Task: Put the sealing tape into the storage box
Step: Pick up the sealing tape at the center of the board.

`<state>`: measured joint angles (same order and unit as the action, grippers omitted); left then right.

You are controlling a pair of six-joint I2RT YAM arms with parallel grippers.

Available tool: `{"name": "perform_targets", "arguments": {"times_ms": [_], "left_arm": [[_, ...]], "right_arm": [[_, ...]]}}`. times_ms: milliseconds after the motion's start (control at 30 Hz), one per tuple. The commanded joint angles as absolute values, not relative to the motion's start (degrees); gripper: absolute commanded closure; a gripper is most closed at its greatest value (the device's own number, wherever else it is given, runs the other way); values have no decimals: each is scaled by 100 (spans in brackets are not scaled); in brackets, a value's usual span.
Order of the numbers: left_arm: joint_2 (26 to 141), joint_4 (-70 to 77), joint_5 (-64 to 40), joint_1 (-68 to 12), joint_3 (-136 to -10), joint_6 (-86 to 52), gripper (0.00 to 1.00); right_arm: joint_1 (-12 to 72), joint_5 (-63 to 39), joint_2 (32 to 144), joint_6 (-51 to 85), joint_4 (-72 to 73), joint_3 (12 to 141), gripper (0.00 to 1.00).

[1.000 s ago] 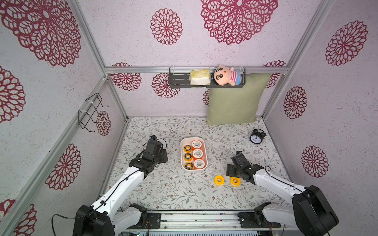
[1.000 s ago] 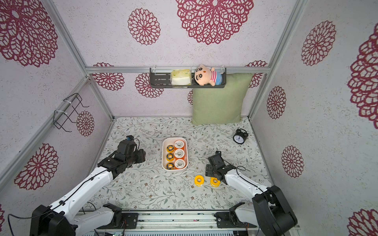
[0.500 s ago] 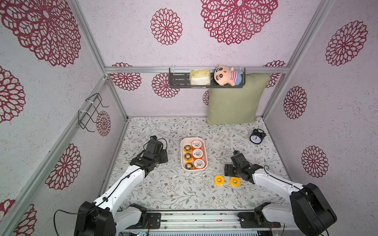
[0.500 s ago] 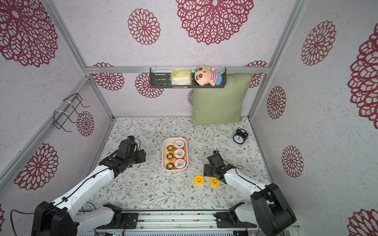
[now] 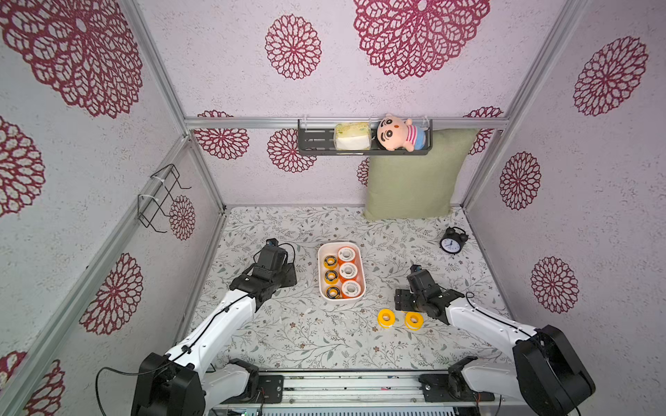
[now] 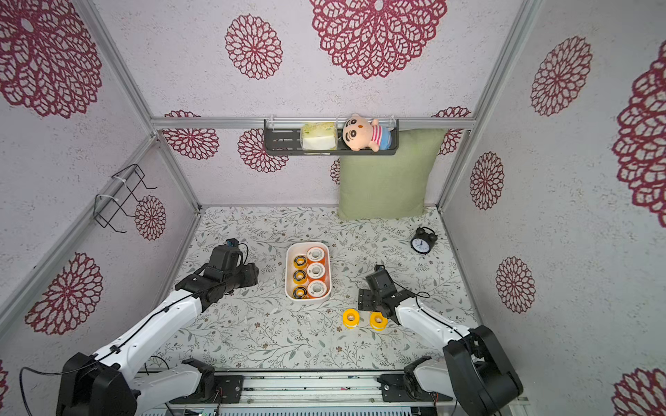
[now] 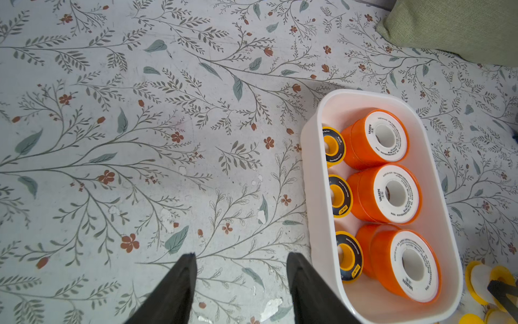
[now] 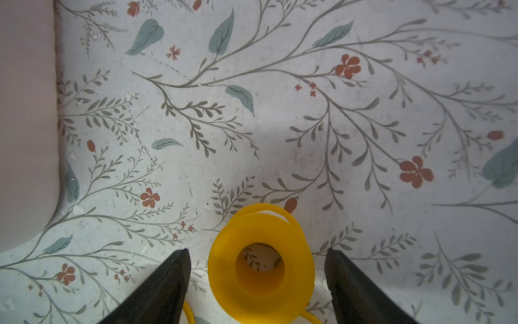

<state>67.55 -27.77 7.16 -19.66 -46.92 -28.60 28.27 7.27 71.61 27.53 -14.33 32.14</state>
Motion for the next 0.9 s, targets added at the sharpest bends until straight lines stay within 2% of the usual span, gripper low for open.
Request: {"name": "perform_targets", "arguments": {"times_ms": [0,467,600,867], "left_arm": [[6811,-2718,686,-1909,-4834,-2786,41],[6879,-2716,694,-1894,-4843,-2779,41],[6882,-2716,687,-1897,-4843,-2784,41],[6891,-2716,679,-1882,-4842,-2779,41]], "right_arm": [[2810,773,7227,2672,-1383,3356,18],[2810,844,7537,2637,-1381,3488,32],[2809,835,7520,2627,-1380,3506,39],[2821,632,7345,2602,-1450,3659,41]]}}
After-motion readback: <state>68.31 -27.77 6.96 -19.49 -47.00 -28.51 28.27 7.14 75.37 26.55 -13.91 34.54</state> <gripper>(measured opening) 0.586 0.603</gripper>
